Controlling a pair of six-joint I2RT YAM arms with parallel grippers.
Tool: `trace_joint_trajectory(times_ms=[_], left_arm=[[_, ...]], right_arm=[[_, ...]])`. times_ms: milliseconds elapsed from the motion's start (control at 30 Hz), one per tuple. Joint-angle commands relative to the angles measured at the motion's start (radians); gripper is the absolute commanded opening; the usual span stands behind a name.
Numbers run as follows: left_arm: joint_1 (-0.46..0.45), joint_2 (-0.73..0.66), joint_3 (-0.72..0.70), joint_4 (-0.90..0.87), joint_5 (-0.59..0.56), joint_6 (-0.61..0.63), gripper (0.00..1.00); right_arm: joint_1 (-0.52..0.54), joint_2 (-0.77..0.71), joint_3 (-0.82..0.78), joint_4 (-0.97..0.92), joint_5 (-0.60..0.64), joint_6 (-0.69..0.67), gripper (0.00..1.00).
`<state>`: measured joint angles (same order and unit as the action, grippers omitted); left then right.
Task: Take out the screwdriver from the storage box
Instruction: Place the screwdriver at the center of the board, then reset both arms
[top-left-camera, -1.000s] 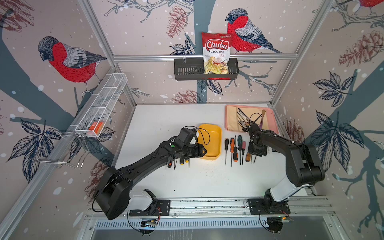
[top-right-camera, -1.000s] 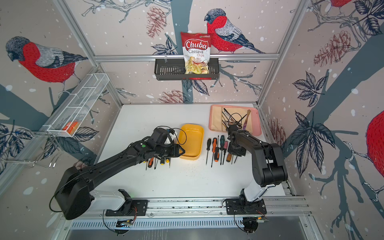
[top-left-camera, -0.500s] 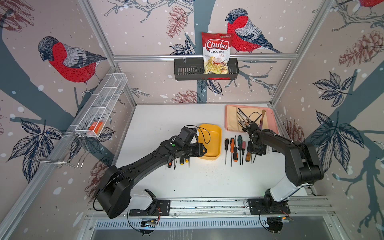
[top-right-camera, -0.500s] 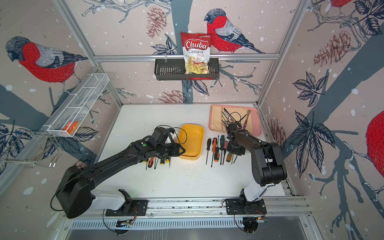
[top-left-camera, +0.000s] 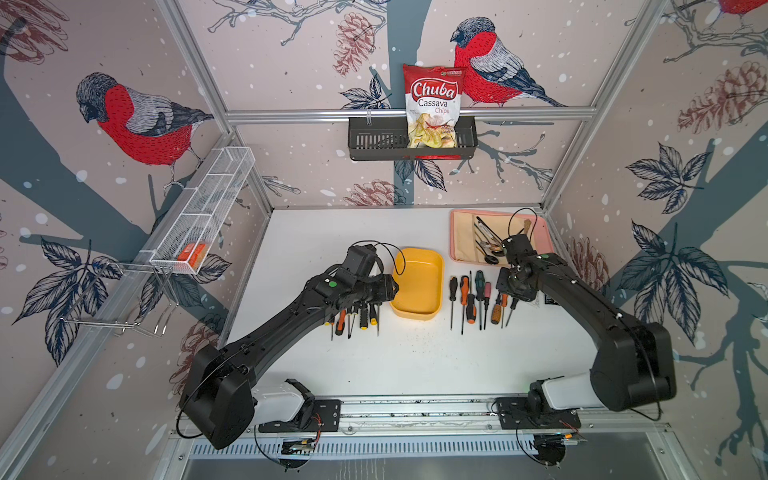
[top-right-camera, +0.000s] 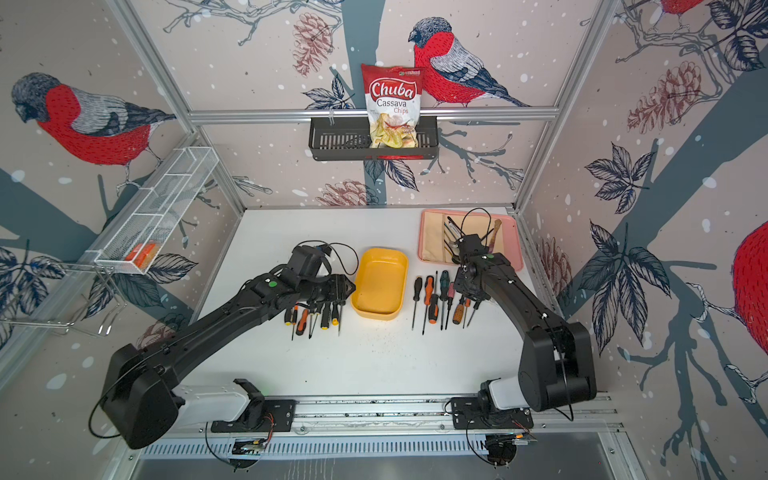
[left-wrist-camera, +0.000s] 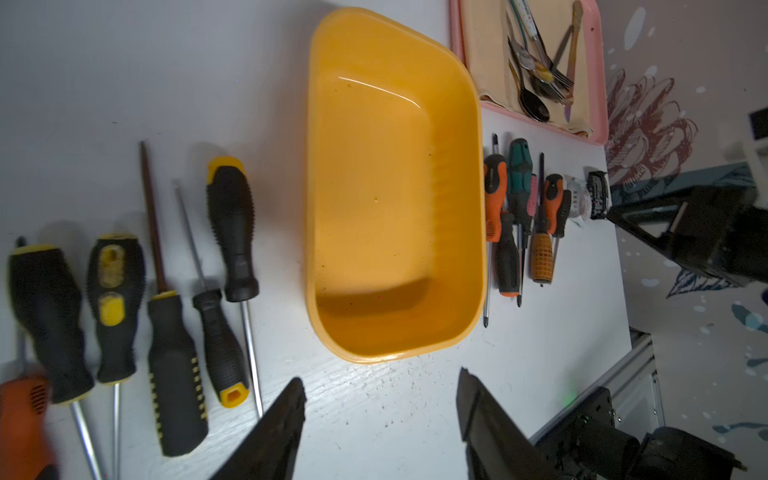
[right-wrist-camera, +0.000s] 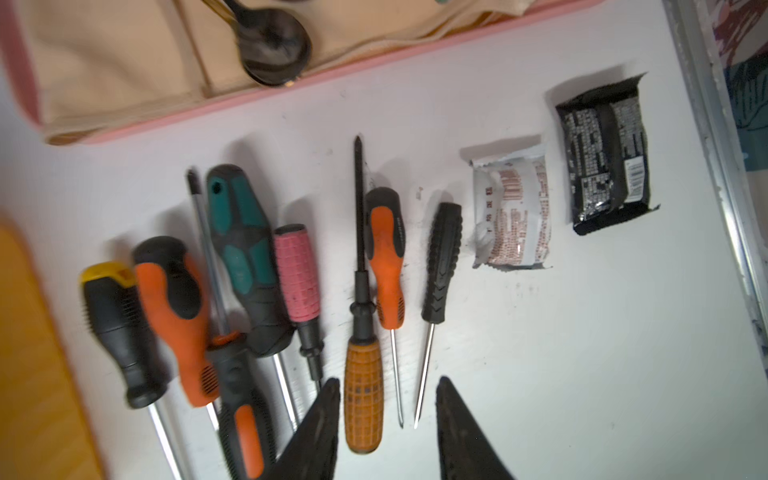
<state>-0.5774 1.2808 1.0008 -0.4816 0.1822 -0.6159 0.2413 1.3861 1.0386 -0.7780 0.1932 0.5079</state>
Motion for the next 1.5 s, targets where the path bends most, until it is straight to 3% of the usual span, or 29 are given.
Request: trace_joint_trajectory(times_ms=[0,200,367,433,500,567,600,733,833,933,1167,1267,1467], left_arm=[[0.042,-0.033,0.031,-0.044,-0.093,0.058,0.66],[0.147,-0.073,0.047,-0.053,-0.261,0.147,0.74],[0.254,-0.121,0.019,0.047,-0.36,0.232,0.84],[0.292,-0.128,0.008,0.091,-0.414,0.261,0.96],[0.315,-0.133,-0.022,0.151,-0.477,0.305,0.96],[0.332,-0.148,-0.086,0.253,-0.547,0.352,0.96],[0.344,-0.162,-0.133,0.326,-0.583,0.381,0.96],[0.411,-0.233,-0.363,0.652,-0.642,0.506,0.96],[0.452,-0.256,-0.526,0.896,-0.641,0.584,0.96],[0.488,-0.204,-0.594,1.014,-0.607,0.551,0.96],[0.475,0.015,-0.736,1.469,-0.558,0.554,0.96],[0.447,0.11,-0.767,1.642,-0.576,0.624,0.96],[0.44,0.252,-0.827,1.917,-0.545,0.681,0.96]], right_arm=[[-0.002,-0.069,0.011,0.04,-0.072,0.001,0.46],[-0.019,-0.212,-0.03,0.188,-0.149,-0.029,0.58],[-0.055,-0.31,-0.096,0.325,-0.083,-0.031,0.67],[-0.084,-0.336,-0.124,0.365,-0.045,-0.032,0.77],[-0.118,-0.352,-0.143,0.396,-0.021,-0.032,0.79],[-0.143,-0.371,-0.168,0.434,0.038,-0.019,0.84],[-0.152,-0.383,-0.189,0.461,0.098,-0.006,0.99],[-0.152,-0.452,-0.325,0.621,0.403,0.02,1.0],[-0.152,-0.54,-0.513,0.865,0.492,-0.068,1.0],[-0.153,-0.586,-0.718,1.147,0.479,-0.159,1.0],[-0.139,-0.46,-0.952,1.569,0.44,-0.204,1.0],[-0.117,-0.343,-0.998,1.792,0.453,-0.273,1.0],[-0.13,-0.115,-0.938,2.015,0.256,-0.374,1.0]])
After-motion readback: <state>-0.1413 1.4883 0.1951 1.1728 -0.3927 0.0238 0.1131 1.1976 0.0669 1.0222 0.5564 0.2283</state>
